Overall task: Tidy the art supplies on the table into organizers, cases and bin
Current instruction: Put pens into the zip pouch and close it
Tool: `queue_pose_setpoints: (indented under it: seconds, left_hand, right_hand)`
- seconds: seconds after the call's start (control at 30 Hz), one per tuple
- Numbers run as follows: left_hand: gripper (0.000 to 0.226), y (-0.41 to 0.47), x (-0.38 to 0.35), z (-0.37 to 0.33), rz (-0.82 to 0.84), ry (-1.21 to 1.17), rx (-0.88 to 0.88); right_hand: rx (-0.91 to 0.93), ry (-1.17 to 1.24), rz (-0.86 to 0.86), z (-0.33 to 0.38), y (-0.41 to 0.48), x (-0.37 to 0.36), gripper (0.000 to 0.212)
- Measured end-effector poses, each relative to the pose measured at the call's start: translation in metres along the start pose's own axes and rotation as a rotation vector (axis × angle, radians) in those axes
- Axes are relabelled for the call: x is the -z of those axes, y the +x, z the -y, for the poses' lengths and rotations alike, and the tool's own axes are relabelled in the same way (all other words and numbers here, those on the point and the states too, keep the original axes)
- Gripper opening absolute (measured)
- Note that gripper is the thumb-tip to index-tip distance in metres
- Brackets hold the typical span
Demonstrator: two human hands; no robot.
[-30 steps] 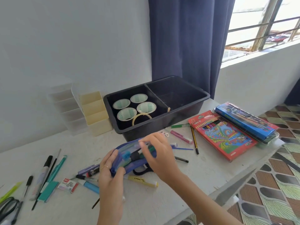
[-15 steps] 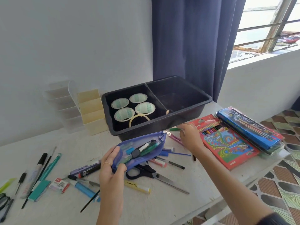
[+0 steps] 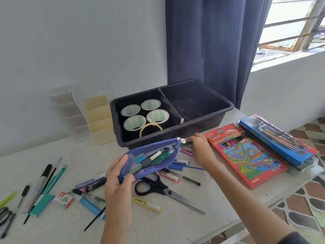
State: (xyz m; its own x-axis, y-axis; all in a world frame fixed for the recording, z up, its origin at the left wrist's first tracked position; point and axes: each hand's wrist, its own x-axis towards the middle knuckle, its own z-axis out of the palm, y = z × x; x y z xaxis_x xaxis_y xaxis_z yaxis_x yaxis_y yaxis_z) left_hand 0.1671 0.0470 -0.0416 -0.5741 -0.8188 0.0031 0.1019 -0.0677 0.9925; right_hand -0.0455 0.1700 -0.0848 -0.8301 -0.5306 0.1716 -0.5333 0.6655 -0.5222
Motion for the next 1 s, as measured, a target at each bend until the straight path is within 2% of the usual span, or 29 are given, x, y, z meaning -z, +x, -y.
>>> queue_pose_setpoints:
  seconds: [0.27, 0.43, 0.57, 0.63, 0.7, 0.73, 0.77, 0.8, 0.9, 1.0]
  left_hand:
    - [0.050, -0.003, 0.032, -0.005, -0.158, -0.104, -0.005]
    - [0.050, -0.009, 0.055, -0.010, -0.246, -0.148, -0.028]
    - [0.051, -0.014, 0.075, -0.009, -0.275, -0.139, -0.044]
    - [0.052, -0.015, 0.080, -0.008, -0.266, -0.135, -0.054]
    - [0.054, -0.018, 0.081, -0.005, -0.234, -0.118, -0.057]
    - [0.052, -0.020, 0.080, -0.003, -0.208, -0.092, -0.060]
    - [0.051, -0.022, 0.079, -0.002, -0.179, -0.072, -0.065]
    - [0.051, -0.024, 0.076, -0.001, -0.154, -0.066, -0.067]
    - [0.051, -0.028, 0.065, -0.004, -0.121, -0.073, -0.045]
    - [0.050, -0.031, 0.052, -0.005, -0.064, -0.060, -0.042]
  right_hand:
    - [0.026, 0.235, -0.090, 0.039, -0.035, -0.008, 0.026]
    - [0.194, 0.269, -0.118, 0.076, -0.078, -0.022, 0.025]
    - [0.373, 0.320, -0.245, 0.113, -0.110, -0.024, 0.035]
    - [0.495, 0.366, -0.284, 0.136, -0.123, -0.015, 0.036]
    - [0.627, 0.409, -0.306, 0.156, -0.128, -0.006, 0.026]
    - [0.679, 0.422, -0.295, 0.163, -0.127, -0.005, 0.020]
    - [0.707, 0.427, -0.275, 0.168, -0.125, -0.004, 0.022]
    - [0.713, 0.407, -0.235, 0.169, -0.121, -0.006, 0.027]
    - [0.604, 0.217, -0.124, 0.156, -0.110, -0.022, 0.024]
    - [0.525, 0.150, -0.238, 0.135, -0.110, -0.026, 0.021]
